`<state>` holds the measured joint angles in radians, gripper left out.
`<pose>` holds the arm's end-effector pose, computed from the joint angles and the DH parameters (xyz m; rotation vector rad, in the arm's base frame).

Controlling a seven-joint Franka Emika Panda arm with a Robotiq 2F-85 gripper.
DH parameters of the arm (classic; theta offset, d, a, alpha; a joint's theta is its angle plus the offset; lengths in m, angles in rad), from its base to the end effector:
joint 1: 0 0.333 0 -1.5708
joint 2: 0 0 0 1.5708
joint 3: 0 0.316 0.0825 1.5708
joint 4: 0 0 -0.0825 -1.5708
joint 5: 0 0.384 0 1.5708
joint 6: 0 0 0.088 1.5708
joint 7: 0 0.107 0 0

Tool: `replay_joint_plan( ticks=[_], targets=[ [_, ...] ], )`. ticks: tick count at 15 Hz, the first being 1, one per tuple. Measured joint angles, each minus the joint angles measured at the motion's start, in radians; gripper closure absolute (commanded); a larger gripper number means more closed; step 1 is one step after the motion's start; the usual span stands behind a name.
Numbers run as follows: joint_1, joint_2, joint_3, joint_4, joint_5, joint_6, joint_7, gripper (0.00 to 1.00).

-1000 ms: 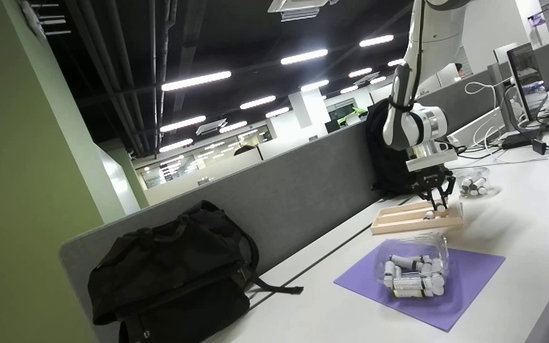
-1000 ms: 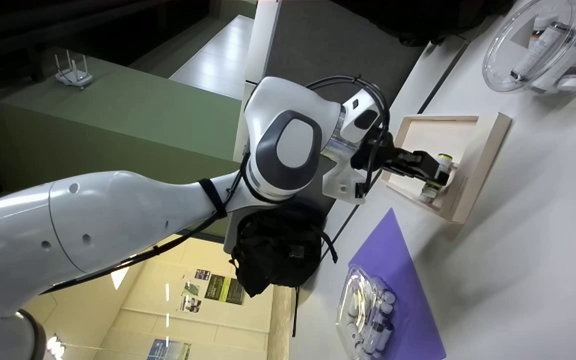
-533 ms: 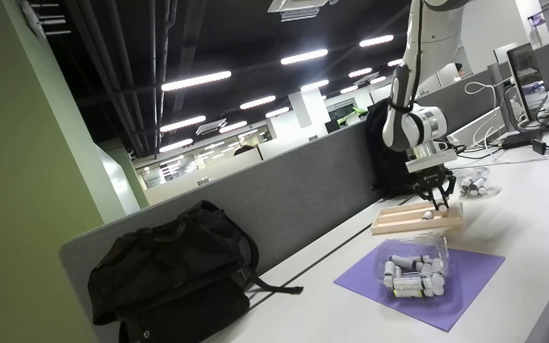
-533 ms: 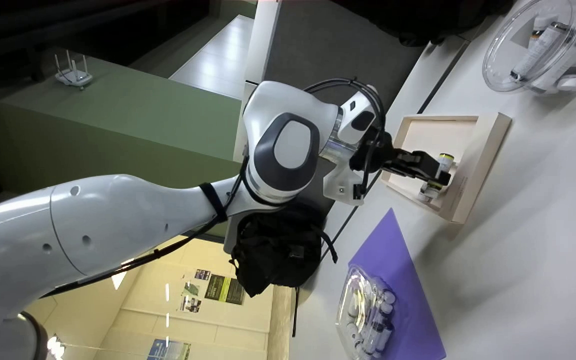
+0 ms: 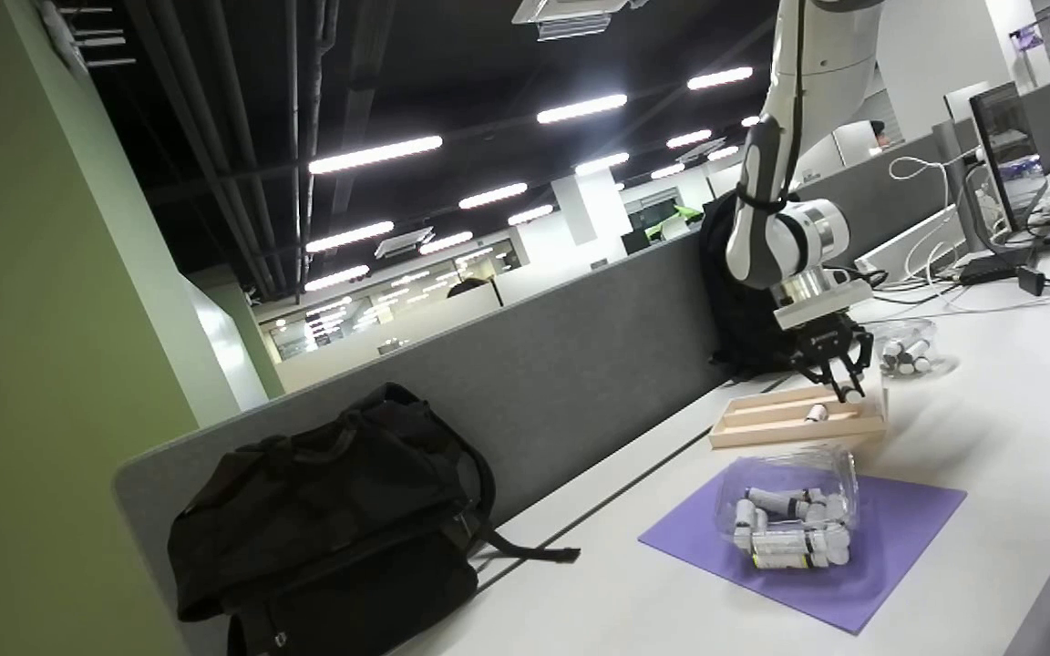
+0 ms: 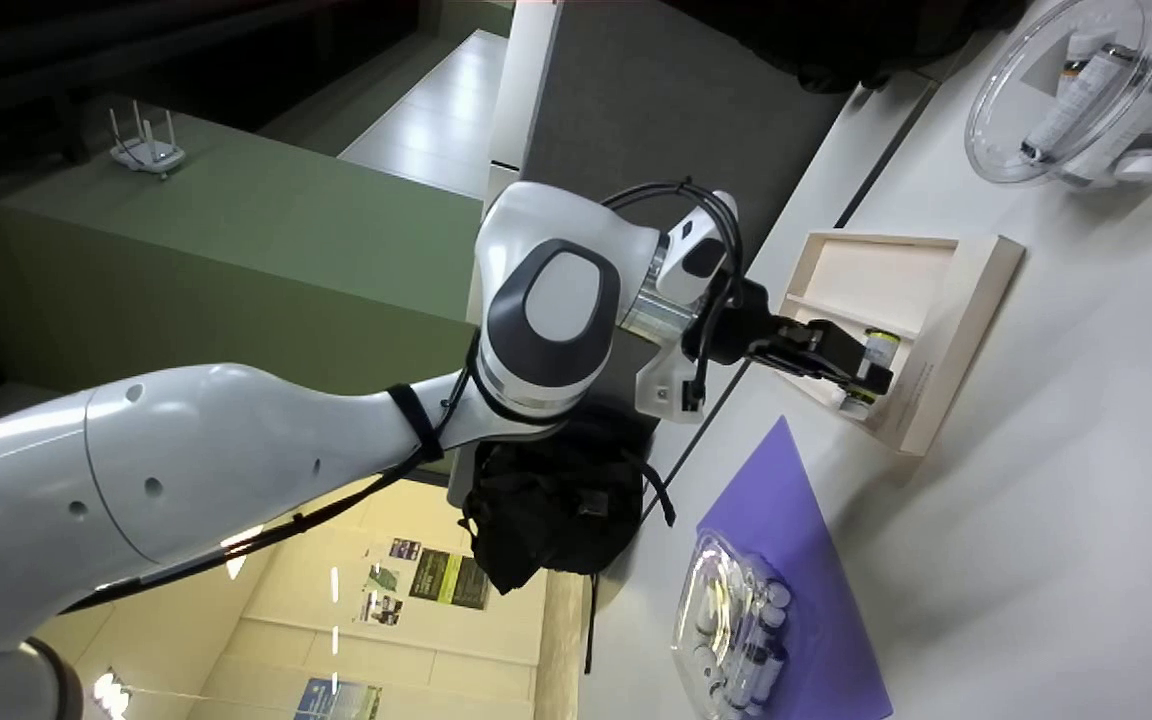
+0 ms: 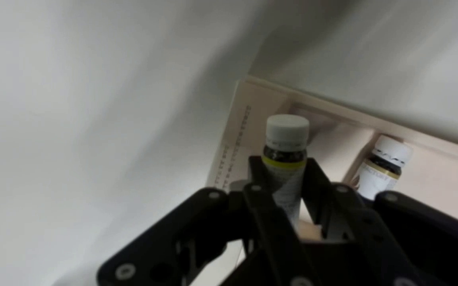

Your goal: Pick the bottle from the table and put it on the lower compartment of tray

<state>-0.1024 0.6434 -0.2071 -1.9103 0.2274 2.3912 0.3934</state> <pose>0.5814 -0.1818 0.1503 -2.8461 1.2870 0.2203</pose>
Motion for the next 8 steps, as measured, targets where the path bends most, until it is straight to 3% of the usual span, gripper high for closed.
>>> replay_joint_plan(
  ticks=[8],
  targets=[
    [-0.001,-0.019,0.010,-0.009,0.000,-0.049,-0.003,0.89]
  ],
)
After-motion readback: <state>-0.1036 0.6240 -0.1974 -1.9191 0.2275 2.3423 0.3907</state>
